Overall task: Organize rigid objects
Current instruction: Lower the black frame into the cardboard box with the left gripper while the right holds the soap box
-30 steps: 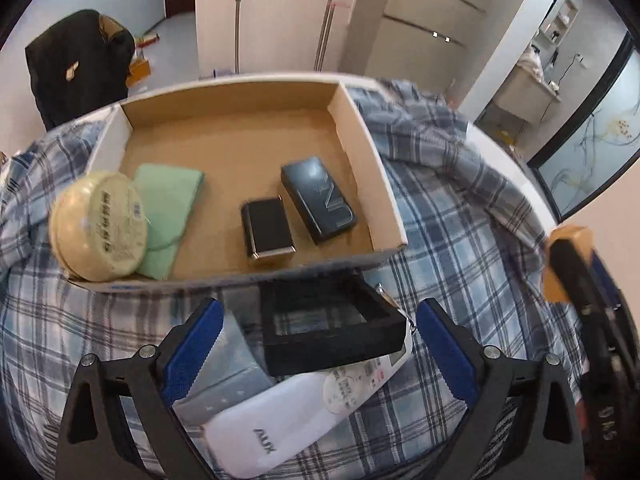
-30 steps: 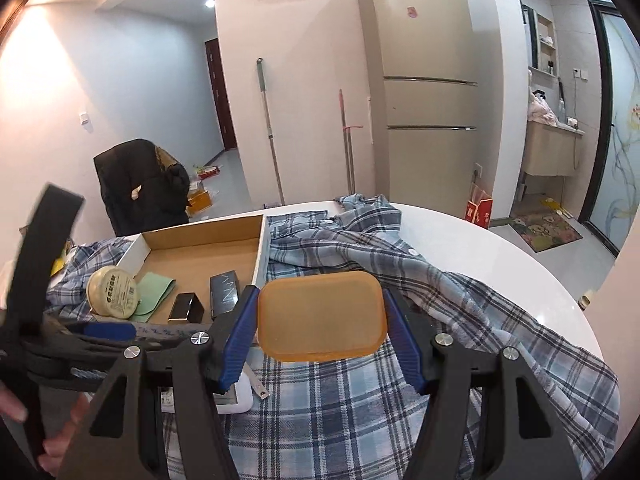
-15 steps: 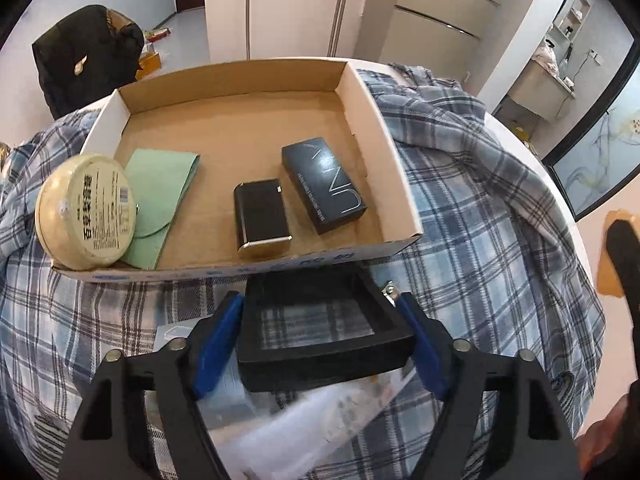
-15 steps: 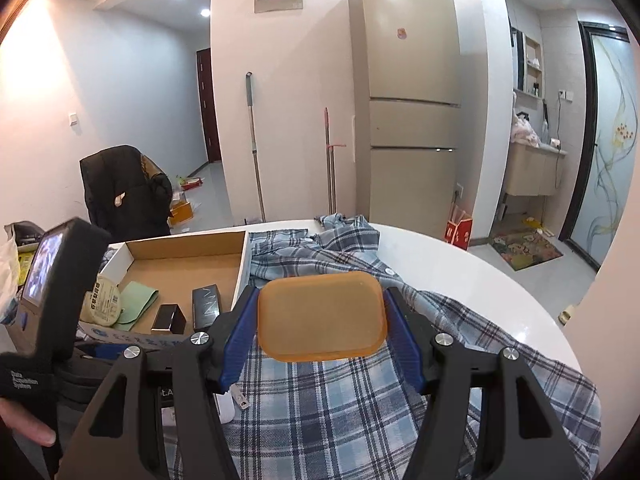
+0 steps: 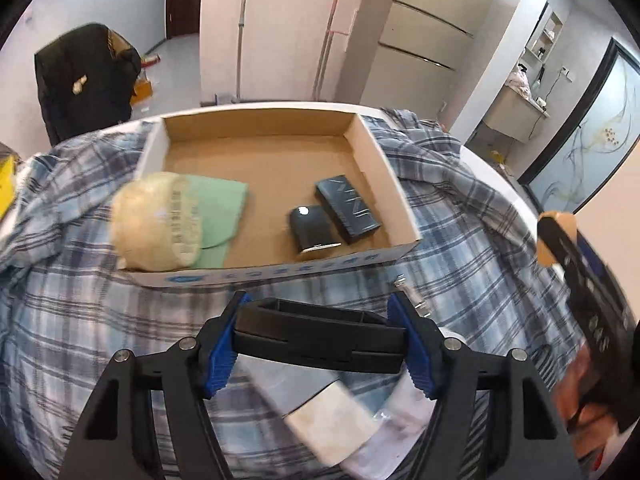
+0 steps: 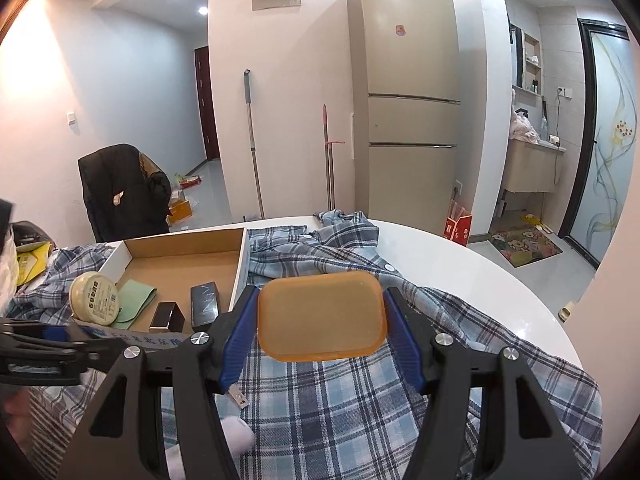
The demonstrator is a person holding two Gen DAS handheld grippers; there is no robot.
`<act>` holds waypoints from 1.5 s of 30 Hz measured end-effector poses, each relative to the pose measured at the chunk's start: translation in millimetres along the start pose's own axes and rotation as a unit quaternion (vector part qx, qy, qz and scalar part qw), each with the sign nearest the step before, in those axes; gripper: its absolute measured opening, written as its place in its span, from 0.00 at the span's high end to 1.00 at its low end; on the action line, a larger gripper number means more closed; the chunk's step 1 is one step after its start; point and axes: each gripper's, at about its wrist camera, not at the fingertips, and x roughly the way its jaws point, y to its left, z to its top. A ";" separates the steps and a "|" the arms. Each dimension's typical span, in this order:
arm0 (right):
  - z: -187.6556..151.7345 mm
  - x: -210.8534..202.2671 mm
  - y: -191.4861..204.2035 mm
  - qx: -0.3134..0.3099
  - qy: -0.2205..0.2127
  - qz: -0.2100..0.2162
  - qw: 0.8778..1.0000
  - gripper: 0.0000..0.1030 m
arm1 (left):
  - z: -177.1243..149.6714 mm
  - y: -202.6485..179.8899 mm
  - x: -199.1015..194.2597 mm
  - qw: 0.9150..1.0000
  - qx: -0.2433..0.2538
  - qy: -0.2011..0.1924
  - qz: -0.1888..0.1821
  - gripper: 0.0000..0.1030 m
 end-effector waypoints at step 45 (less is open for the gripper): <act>-0.4 4.0 23.6 -0.036 0.025 0.015 0.999 0.41 | -4.3 29.1 -46.4 0.995 0.043 -0.091 0.020 0.30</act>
